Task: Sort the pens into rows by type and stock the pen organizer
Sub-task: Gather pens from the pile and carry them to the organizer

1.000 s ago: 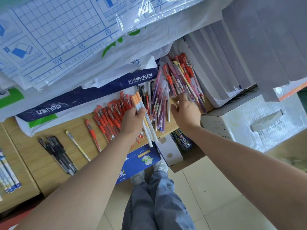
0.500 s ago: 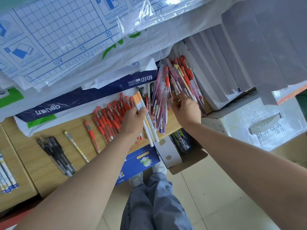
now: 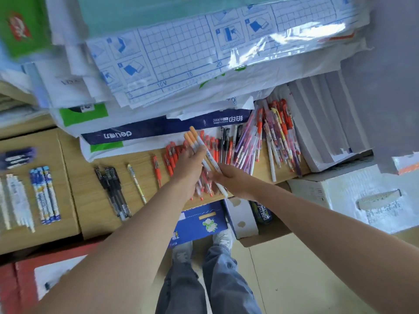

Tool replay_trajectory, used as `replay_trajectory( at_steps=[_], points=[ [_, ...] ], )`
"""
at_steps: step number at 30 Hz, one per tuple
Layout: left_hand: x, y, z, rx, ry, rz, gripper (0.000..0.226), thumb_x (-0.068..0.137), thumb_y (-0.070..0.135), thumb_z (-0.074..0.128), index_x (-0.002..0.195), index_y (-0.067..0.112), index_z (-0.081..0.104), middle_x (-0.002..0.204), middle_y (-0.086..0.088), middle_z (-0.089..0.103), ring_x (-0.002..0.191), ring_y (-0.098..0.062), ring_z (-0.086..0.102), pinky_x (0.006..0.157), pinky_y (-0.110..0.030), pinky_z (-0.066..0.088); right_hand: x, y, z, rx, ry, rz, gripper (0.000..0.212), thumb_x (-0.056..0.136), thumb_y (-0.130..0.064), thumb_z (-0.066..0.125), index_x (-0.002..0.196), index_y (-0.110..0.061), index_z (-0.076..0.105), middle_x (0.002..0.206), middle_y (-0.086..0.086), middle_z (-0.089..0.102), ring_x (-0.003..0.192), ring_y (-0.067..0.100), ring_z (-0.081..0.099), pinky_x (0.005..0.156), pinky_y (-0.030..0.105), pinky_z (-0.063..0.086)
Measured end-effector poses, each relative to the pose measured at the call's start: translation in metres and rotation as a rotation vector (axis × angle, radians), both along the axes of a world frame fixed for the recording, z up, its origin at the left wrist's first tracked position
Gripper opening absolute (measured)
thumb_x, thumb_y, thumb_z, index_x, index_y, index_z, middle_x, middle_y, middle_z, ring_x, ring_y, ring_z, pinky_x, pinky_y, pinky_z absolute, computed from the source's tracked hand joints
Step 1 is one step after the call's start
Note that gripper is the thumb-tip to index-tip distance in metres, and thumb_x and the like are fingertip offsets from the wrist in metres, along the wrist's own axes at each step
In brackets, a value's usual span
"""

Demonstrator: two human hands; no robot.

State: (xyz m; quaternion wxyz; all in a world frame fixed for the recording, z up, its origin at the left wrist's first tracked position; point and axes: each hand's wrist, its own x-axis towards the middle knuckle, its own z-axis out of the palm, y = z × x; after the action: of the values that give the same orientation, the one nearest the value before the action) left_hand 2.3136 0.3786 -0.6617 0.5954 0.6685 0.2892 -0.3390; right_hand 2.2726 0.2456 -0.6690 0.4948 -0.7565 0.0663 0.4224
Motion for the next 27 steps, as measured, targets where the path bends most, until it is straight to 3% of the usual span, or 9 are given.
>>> replay_trajectory(
  at_steps=[3, 7, 12, 14, 16, 19, 23, 27],
  points=[
    [-0.003, 0.036, 0.012, 0.038, -0.045, 0.090, 0.036, 0.087, 0.037, 0.066, 0.115, 0.016, 0.059, 0.109, -0.008, 0.065, 0.100, -0.018, 0.062, 0.084, -0.037, 0.052, 0.002, 0.032, 0.009, -0.008, -0.049, 0.137, 0.032, 0.102, -0.040, 0.036, 0.090, -0.016, 0.052, 0.073, -0.005, 0.060, 0.061, 0.009, 0.050, 0.060, 0.023, 0.041],
    [-0.012, 0.095, 0.016, 0.153, -0.070, 0.119, 0.010, 0.092, 0.023, 0.060, 0.092, 0.013, 0.057, 0.085, -0.007, 0.059, 0.072, -0.018, 0.057, 0.065, -0.028, 0.044, 0.003, 0.085, 0.013, 0.026, -0.050, 0.278, 0.030, 0.103, -0.032, 0.038, 0.103, -0.007, 0.054, 0.075, -0.001, 0.062, 0.066, 0.015, 0.055, 0.064, 0.033, 0.045],
    [-0.031, 0.177, 0.025, 0.049, -0.089, 0.314, 0.015, 0.092, 0.013, 0.057, 0.078, 0.009, 0.052, 0.065, -0.007, 0.052, 0.050, -0.016, 0.048, 0.041, -0.019, 0.037, -0.001, 0.165, 0.026, 0.066, -0.051, 0.247, 0.034, 0.102, -0.040, 0.033, 0.095, -0.015, 0.056, 0.070, -0.001, 0.054, 0.059, 0.011, 0.045, 0.058, 0.026, 0.037],
    [-0.042, 0.217, 0.028, 0.013, -0.131, 0.325, 0.014, 0.092, 0.014, 0.059, 0.082, 0.006, 0.052, 0.062, -0.009, 0.051, 0.045, -0.016, 0.044, 0.043, -0.022, 0.035, -0.007, 0.205, 0.030, 0.111, -0.020, 0.188, 0.040, 0.099, -0.048, 0.035, 0.092, -0.015, 0.057, 0.063, 0.000, 0.048, 0.054, 0.012, 0.040, 0.054, 0.026, 0.034],
    [-0.052, 0.257, 0.029, 0.040, -0.204, 0.384, 0.017, 0.090, 0.012, 0.062, 0.096, 0.004, 0.049, 0.073, -0.015, 0.054, 0.047, -0.017, 0.048, 0.044, -0.024, 0.037, -0.013, 0.245, 0.033, 0.156, 0.032, 0.139, 0.047, 0.095, -0.051, 0.038, 0.098, -0.008, 0.057, 0.058, -0.003, 0.039, 0.051, 0.012, 0.033, 0.049, 0.023, 0.029],
    [-0.068, 0.322, 0.028, 0.112, -0.277, 0.422, 0.052, 0.090, 0.012, 0.062, 0.131, 0.013, 0.029, 0.099, -0.013, 0.056, 0.062, -0.016, 0.057, 0.043, -0.021, 0.043, -0.023, 0.306, 0.032, 0.213, 0.131, 0.076, 0.038, 0.099, -0.041, 0.039, 0.097, -0.007, 0.053, 0.060, -0.001, 0.027, 0.052, 0.012, 0.025, 0.045, 0.021, 0.023],
    [-0.082, 0.410, 0.019, 0.202, -0.295, 0.311, 0.024, 0.093, 0.013, 0.057, 0.109, 0.010, 0.039, 0.090, -0.011, 0.056, 0.054, -0.018, 0.053, 0.044, -0.024, 0.042, -0.034, 0.388, 0.032, 0.197, 0.210, 0.104, 0.029, 0.103, -0.032, 0.037, 0.106, -0.009, 0.053, 0.063, -0.001, 0.030, 0.049, 0.008, 0.028, 0.046, 0.020, 0.025],
    [-0.089, 0.485, 0.010, 0.268, -0.259, 0.300, 0.018, 0.093, 0.017, 0.053, 0.100, 0.011, 0.038, 0.086, -0.014, 0.054, 0.054, -0.027, 0.049, 0.048, -0.028, 0.041, -0.043, 0.467, 0.036, 0.186, 0.259, 0.034, 0.024, 0.105, -0.020, 0.032, 0.094, -0.015, 0.053, 0.061, 0.003, 0.029, 0.038, 0.005, 0.024, 0.039, 0.015, 0.020]
  ],
)
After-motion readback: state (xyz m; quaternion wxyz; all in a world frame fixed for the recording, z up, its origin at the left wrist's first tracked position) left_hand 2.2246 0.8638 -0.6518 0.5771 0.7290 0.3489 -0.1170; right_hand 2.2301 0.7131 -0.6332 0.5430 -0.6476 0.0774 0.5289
